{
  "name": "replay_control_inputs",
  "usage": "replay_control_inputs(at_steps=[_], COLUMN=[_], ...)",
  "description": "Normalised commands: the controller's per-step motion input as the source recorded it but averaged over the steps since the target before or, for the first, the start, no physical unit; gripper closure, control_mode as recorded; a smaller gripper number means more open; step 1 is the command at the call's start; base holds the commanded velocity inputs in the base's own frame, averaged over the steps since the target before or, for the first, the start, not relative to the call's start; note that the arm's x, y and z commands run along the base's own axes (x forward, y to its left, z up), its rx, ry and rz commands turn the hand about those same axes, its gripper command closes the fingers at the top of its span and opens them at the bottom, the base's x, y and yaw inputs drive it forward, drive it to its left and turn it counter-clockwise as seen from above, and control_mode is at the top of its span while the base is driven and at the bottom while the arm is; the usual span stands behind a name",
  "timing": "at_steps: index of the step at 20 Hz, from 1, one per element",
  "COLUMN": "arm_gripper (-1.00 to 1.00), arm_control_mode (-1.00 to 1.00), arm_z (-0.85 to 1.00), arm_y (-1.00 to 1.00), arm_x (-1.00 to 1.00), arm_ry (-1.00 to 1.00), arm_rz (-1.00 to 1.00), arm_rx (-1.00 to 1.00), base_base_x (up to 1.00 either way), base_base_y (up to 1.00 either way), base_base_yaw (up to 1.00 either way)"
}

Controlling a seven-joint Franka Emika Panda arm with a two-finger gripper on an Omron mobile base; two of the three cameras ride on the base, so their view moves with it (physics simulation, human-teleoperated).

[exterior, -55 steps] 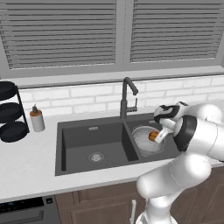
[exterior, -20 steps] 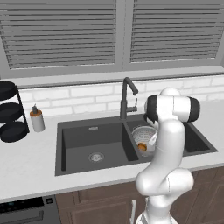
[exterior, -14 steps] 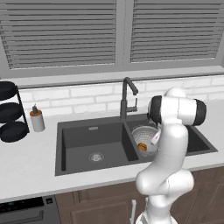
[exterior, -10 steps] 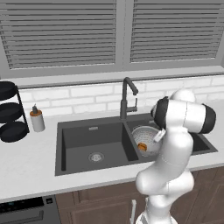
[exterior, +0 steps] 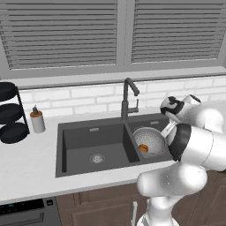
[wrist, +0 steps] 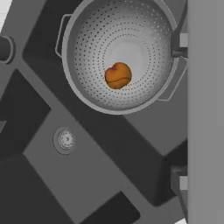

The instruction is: Put the colander in the sink, put the peach in the colander, and turn on the sink faucet and pour water over the colander.

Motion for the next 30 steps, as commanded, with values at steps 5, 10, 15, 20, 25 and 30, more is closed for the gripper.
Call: replay_control_inputs(at_steps=[5,10,15,20,25,30], arm_gripper=[-1.00,-1.00,-1.00,-1.00,-1.00,-1.00], arm_control_mode=[-1.00,-1.00,-1.00,-1.00,-1.00,-1.00], arm_z=[0.53,0.42,0.54,0.66,0.73,0.60], arm_y=[0.20,0.24,0.17,0.22,0.33,0.22], arm_x=[-0.10,0.00,-0.01,-0.01,0.00,-0.11], arm_ry=[-0.10,-0.07,-0.01,0.00,-0.01,0.00], arm_rz=[0.00,-0.11,-0.18,-0.21,-0.19,-0.14], arm_rx=[0.00,0.02,0.06,0.04,0.00,0.00], base_base_x=[0.00,0.00,0.00,0.00,0.00,0.00], base_base_y=[0.00,0.00,0.00,0.00,0.00,0.00], base_base_yaw=[0.00,0.00,0.00,0.00,0.00,0.00])
